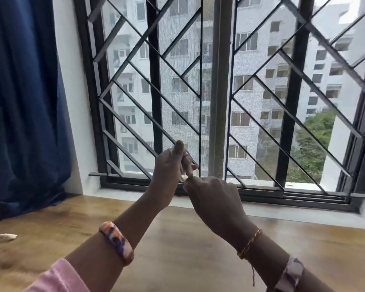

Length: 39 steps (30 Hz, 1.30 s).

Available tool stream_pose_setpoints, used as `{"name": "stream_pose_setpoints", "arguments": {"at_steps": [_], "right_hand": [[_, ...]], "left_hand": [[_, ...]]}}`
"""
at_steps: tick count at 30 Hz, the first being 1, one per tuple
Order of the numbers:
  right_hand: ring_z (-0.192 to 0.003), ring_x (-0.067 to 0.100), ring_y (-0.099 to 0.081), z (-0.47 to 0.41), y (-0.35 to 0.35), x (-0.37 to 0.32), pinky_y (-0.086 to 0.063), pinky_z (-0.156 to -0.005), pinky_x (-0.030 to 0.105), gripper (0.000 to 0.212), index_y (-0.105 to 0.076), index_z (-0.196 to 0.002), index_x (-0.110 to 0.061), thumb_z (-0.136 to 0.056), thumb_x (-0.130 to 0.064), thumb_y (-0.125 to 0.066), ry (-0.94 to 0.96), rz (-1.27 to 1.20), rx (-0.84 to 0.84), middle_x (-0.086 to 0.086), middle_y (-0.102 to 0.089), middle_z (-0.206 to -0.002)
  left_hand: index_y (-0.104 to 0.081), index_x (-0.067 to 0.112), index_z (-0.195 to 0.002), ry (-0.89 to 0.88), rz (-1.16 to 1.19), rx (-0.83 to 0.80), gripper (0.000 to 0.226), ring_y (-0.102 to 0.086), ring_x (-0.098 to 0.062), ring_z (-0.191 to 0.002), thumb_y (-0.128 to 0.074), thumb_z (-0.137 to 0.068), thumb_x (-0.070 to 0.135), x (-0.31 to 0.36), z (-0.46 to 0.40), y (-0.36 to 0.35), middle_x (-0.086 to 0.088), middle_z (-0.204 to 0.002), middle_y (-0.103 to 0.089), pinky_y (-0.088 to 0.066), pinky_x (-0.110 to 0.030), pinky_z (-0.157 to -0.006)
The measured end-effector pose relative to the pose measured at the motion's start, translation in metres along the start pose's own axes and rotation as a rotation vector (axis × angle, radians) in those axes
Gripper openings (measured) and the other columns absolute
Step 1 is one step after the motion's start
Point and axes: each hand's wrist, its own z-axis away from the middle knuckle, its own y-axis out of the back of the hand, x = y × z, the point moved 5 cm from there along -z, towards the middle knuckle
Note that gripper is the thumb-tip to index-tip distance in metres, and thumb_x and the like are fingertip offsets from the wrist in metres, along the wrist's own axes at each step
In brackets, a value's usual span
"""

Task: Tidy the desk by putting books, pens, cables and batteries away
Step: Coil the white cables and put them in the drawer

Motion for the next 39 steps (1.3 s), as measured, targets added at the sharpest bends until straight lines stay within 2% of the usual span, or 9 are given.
{"name": "stream_pose_setpoints", "arguments": {"at_steps": [4, 11, 17, 21, 24, 30, 33, 36, 39], "right_hand": [[-0.043, 0.016, -0.058, -0.005, 0.011, -0.009, -0.024, -0.04, 0.018, 0.026, -0.057, -0.06, -0.021, -0.057, -0.015, -0.083, 0.02, -0.038, 0.112, -0.003, -0.057, -0.045], [-0.084, 0.015, -0.053, -0.005, 0.023, 0.008, -0.045, -0.049, 0.025, 0.02, -0.068, -0.078, -0.02, -0.077, -0.039, -0.061, 0.125, -0.198, 0.291, -0.006, -0.062, -0.078], [-0.108, -0.01, -0.045, -0.009, 0.012, 0.016, -0.053, -0.074, 0.02, 0.012, -0.065, -0.082, -0.03, -0.073, -0.029, -0.073, -0.092, -0.88, 0.223, -0.008, -0.046, -0.112], [-0.088, -0.009, -0.055, -0.006, 0.015, 0.023, -0.049, -0.059, 0.009, 0.008, -0.07, -0.074, -0.015, -0.072, -0.009, -0.076, -0.14, -0.983, 0.32, 0.005, -0.054, -0.094], [-0.072, 0.009, -0.059, -0.004, 0.015, 0.037, -0.055, -0.054, 0.034, 0.007, -0.068, -0.074, -0.021, -0.072, -0.017, -0.075, -0.202, -0.971, 0.34, -0.002, -0.059, -0.079], [-0.069, 0.005, -0.06, -0.006, 0.019, 0.007, -0.052, -0.06, 0.024, 0.006, -0.071, -0.074, -0.014, -0.07, -0.011, -0.073, 0.013, -0.824, 0.18, -0.01, -0.057, -0.079], [-0.073, 0.006, -0.061, -0.006, 0.028, 0.005, -0.052, -0.06, 0.031, 0.005, -0.069, -0.08, -0.016, -0.075, -0.014, -0.068, 0.076, -0.759, 0.192, -0.01, -0.061, -0.084], [-0.07, 0.01, -0.064, -0.008, 0.041, 0.013, -0.053, -0.055, 0.035, 0.011, -0.062, -0.089, -0.025, -0.078, -0.024, -0.066, 0.071, -0.676, 0.288, -0.005, -0.067, -0.086], [-0.069, -0.003, -0.055, -0.01, 0.049, 0.023, -0.046, -0.059, 0.02, 0.014, -0.062, -0.086, -0.027, -0.075, -0.032, -0.069, -0.004, -0.647, 0.371, -0.014, -0.064, -0.078]], "left_hand": [[-0.05, 0.01, -0.063, 0.048, 0.061, 0.073, 0.042, -0.054, -0.009, -0.045, -0.036, -0.097, 0.03, -0.007, 0.003, 0.0, 0.004, -0.049, -0.055, -0.049, -0.023, -0.055], [-0.051, 0.004, -0.069, 0.266, 0.178, -0.112, 0.039, -0.049, -0.008, -0.045, -0.035, -0.098, 0.027, -0.009, 0.01, 0.001, -0.003, -0.058, -0.052, -0.039, -0.014, -0.037], [-0.055, 0.008, -0.066, 0.336, 0.513, -0.168, 0.045, -0.054, -0.01, -0.05, -0.032, -0.098, 0.029, -0.002, 0.015, -0.004, -0.003, -0.058, -0.055, -0.045, -0.014, -0.042], [-0.068, 0.008, -0.058, 0.275, 0.639, -0.077, 0.048, -0.07, -0.015, -0.066, -0.039, -0.091, 0.027, 0.006, 0.01, 0.006, -0.005, -0.067, -0.069, -0.06, -0.027, -0.067], [-0.072, 0.006, -0.064, 0.256, 0.643, -0.054, 0.039, -0.072, -0.016, -0.078, -0.044, -0.083, 0.027, 0.01, 0.008, 0.014, -0.007, -0.077, -0.074, -0.049, -0.028, -0.086], [-0.054, 0.006, -0.083, 0.208, 0.425, 0.005, 0.03, -0.07, -0.016, -0.074, -0.034, -0.098, 0.024, 0.004, 0.011, 0.002, -0.004, -0.072, -0.069, -0.059, -0.028, -0.068], [-0.055, 0.005, -0.082, 0.105, 0.034, -0.079, 0.032, -0.056, -0.011, -0.059, -0.035, -0.097, 0.026, 0.011, 0.018, -0.008, -0.002, -0.064, -0.055, -0.045, -0.019, -0.05], [-0.054, 0.003, -0.076, 0.107, 0.02, -0.172, 0.039, -0.056, -0.006, -0.052, -0.03, -0.099, 0.023, 0.018, 0.023, -0.017, 0.004, -0.057, -0.059, -0.042, -0.013, -0.048], [-0.056, 0.006, -0.076, 0.141, 0.051, -0.194, 0.035, -0.05, -0.012, -0.055, -0.039, -0.095, 0.03, 0.018, 0.023, -0.02, 0.001, -0.061, -0.064, -0.03, -0.018, -0.05]]}}
